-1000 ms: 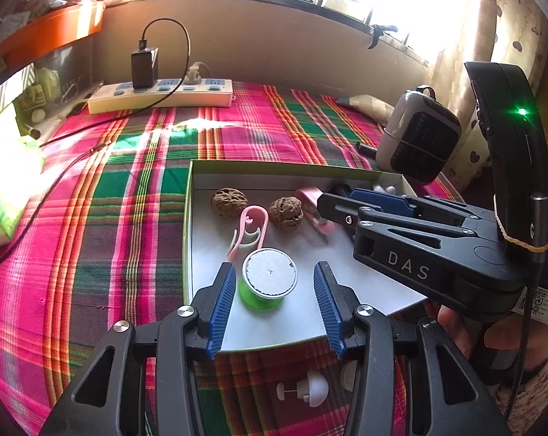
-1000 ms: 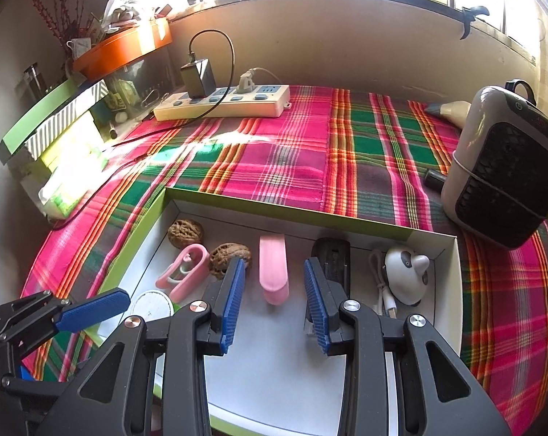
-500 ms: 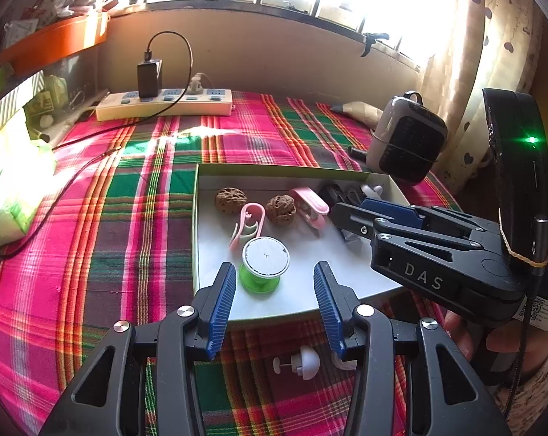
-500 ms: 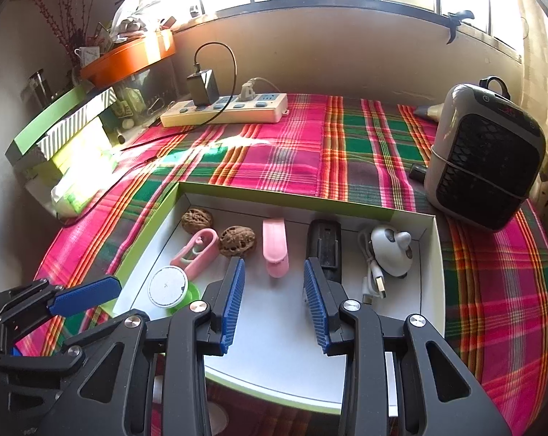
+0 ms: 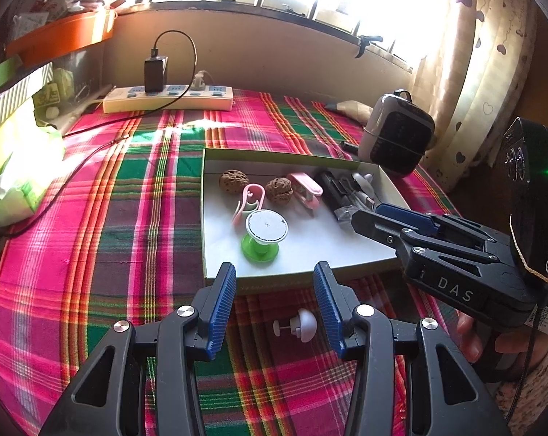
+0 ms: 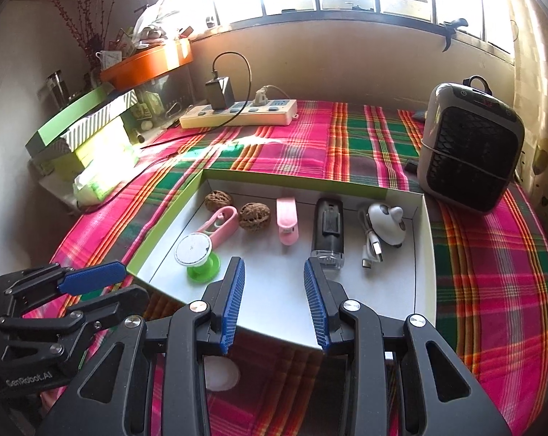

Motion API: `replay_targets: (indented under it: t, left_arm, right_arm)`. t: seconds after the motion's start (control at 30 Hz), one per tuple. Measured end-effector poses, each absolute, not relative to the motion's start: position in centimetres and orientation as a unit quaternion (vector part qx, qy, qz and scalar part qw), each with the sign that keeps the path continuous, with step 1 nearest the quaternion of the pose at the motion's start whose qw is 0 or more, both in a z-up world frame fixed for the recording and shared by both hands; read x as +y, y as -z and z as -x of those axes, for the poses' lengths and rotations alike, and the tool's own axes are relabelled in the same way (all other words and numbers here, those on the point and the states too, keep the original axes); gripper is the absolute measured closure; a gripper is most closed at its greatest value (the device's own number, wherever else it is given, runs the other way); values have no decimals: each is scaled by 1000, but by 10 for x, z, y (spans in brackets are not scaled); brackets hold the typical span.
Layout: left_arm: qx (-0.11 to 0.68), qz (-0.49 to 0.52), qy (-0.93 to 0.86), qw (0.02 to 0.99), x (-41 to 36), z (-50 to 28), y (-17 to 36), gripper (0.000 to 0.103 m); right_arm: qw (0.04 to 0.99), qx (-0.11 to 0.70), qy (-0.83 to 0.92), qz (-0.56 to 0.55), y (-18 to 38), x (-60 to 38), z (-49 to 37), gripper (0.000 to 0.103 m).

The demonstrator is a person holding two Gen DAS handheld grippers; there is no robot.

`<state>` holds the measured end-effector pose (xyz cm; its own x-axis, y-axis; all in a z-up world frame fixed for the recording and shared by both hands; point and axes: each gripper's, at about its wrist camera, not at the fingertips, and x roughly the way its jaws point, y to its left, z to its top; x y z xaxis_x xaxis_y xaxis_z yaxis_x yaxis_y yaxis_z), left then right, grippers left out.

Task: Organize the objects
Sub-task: 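Withdraw both grippers from the box toward the remaining loose items, then move the right gripper to the clear round cup while the left gripper approaches the white knob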

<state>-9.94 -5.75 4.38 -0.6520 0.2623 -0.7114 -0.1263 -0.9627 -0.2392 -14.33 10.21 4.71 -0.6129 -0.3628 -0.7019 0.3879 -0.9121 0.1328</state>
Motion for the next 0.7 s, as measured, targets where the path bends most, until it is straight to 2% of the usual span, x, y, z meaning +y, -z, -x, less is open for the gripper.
replay_targets:
  t: [0.4,0.47,0.7]
  left_arm:
    - [-89,417,-895,128,-55,89,-30,60]
    - [-89,422,-893,128,-54,89,-27,60]
    - [-87,434,-886,137,-47,89,-18,60]
  right_arm:
    - [228,27,892,-389,-35,106,119,67]
    - [234,28,892,-386,-34,108,114,57]
    - [241,36,890,-386,-28,113,97,56]
